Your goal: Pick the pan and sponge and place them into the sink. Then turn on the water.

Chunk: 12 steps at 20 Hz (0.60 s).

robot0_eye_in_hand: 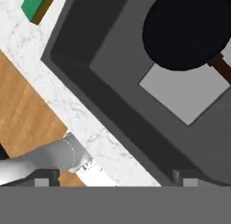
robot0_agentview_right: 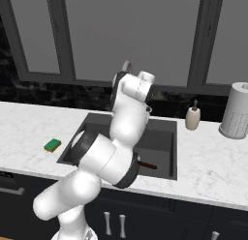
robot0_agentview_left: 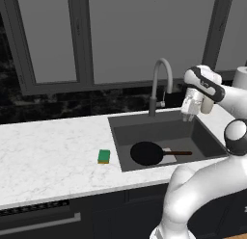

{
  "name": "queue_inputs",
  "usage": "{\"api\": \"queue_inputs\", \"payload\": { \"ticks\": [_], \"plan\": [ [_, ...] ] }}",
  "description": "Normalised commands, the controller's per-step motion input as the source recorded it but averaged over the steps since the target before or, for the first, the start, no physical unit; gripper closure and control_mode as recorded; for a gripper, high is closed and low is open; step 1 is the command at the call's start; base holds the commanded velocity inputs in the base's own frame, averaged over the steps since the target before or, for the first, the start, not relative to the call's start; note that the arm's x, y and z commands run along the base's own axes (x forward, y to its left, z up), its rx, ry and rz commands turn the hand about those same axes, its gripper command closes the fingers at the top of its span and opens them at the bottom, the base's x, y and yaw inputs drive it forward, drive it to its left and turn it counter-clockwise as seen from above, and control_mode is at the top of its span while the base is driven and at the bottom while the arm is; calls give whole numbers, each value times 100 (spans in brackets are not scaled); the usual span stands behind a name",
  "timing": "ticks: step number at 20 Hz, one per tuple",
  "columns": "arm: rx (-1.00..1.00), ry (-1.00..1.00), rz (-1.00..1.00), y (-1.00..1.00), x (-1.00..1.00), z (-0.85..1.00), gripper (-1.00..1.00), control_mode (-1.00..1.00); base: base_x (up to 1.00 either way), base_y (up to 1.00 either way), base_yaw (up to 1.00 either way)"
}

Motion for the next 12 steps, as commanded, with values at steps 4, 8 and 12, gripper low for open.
{"api": "queue_inputs", "payload": {
  "ticks": [4, 8, 12],
  "plan": [
    [-3, 0, -35, 67, -38, 29, -100, -100, 0, 0, 0],
    [-8, 0, -38, 89, -28, 21, -100, -100, 0, 0, 0],
    [-14, 0, -38, 97, -25, 22, -100, -100, 0, 0, 0]
  ]
}}
